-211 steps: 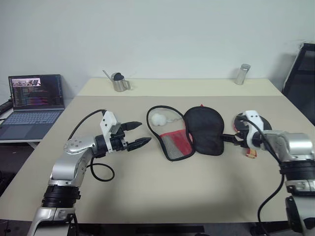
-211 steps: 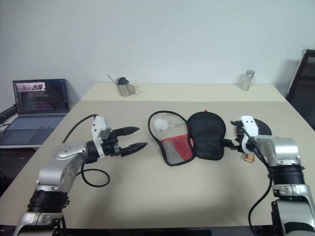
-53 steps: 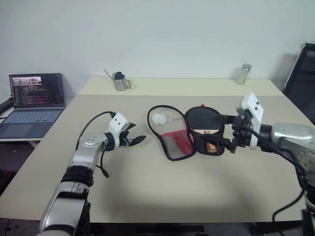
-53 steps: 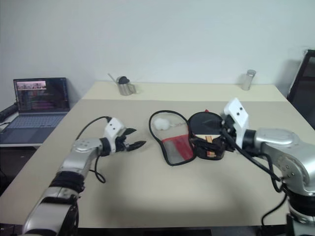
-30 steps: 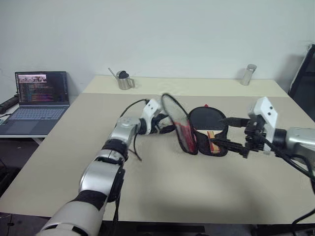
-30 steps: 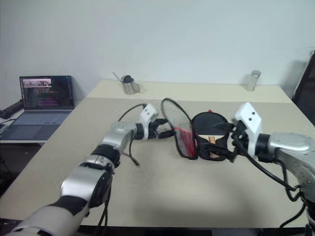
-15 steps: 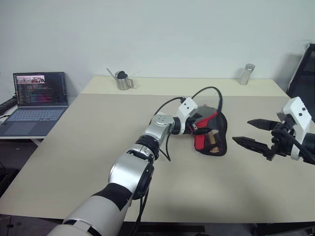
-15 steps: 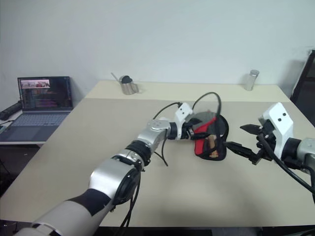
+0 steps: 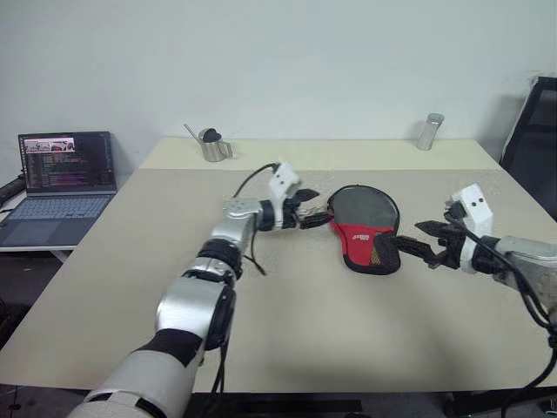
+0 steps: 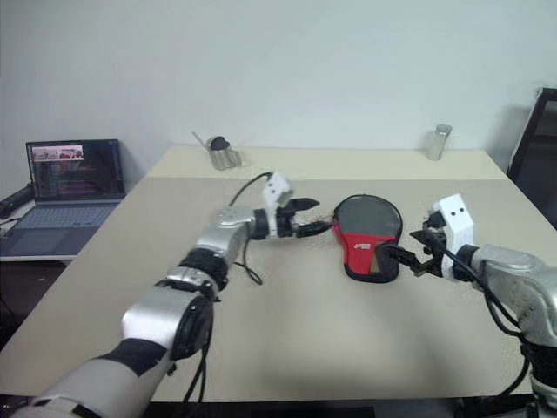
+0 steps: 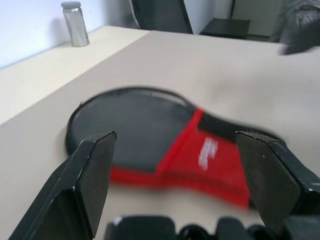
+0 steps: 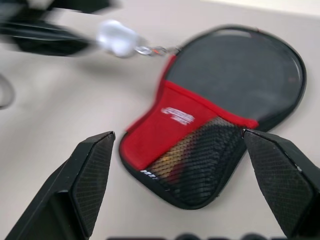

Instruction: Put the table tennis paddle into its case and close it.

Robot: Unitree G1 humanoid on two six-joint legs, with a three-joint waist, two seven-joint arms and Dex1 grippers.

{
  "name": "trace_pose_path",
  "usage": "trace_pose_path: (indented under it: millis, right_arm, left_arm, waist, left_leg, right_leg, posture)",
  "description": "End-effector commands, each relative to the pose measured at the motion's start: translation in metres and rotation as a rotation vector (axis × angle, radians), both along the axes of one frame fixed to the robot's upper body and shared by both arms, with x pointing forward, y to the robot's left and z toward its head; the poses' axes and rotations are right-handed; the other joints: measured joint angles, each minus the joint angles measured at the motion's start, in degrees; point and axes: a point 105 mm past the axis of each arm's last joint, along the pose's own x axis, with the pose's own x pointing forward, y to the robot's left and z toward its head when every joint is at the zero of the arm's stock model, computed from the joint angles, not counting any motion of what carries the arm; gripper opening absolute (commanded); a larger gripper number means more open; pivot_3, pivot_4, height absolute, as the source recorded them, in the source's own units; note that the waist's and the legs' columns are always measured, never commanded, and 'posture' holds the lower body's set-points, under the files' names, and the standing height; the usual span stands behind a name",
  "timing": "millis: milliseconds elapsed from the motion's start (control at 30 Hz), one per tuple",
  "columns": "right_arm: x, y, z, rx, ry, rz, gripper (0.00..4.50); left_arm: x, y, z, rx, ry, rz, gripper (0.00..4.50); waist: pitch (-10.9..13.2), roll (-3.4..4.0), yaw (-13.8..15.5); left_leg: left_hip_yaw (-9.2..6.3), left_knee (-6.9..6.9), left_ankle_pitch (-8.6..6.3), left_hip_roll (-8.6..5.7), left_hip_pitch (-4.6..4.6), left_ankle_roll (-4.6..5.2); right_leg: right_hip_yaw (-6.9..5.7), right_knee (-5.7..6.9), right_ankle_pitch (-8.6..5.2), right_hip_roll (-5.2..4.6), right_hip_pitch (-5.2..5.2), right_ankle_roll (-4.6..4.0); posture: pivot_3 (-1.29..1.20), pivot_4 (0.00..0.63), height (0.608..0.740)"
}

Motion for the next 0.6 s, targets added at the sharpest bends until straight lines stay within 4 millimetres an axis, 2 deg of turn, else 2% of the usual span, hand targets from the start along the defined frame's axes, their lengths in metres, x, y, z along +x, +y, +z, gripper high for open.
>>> trace_pose_path:
  millis: [33,200,367,600]
  right_arm:
    - [0.025,-0.008,0.002,-0.025,-0.053,-0.078,4.48]
    - [0.052,-0.008,-0.016,-0.069,-0.031,-0.107,4.48]
    - [0.064,-0.012,-0.035,-0.085,0.014,-0.112,4.48]
    - [0.079,-0.021,-0.045,-0.056,0.042,-0.166,4.48]
  left_arm:
    - [-0.005,0.018,0.023,-0.035,-0.087,-0.001,4.13]
    - [-0.017,0.036,0.022,-0.028,-0.113,0.037,4.13]
    - [-0.027,0.036,0.023,-0.036,-0.114,0.048,4.13]
    - [-0.030,0.037,0.023,-0.029,-0.111,0.062,4.13]
  waist:
    - [0.0,0.00,0.0]
    - [0.0,0.00,0.2]
    - [0.0,0.00,0.3]
    - [0.0,0.01,0.1]
  left_leg:
    - [0.00,0.02,0.00,0.00,-0.01,0.00]
    - [-0.04,0.08,0.00,0.00,-0.04,0.00]
    - [-0.11,0.24,0.00,-0.02,-0.15,0.00]
    - [-0.11,0.52,0.00,0.02,-0.13,0.00]
  right_leg:
    - [0.01,0.01,0.00,0.00,0.00,0.00]
    - [0.11,0.04,0.00,-0.03,0.00,0.00]
    - [0.10,0.06,0.00,-0.03,0.00,-0.01]
    - [0.12,0.33,0.01,-0.03,0.00,-0.01]
  posture:
    - [0.00,0.150,0.740]
    - [0.00,0.150,0.740]
    - [0.00,0.150,0.740]
    - [0.00,0.150,0.740]
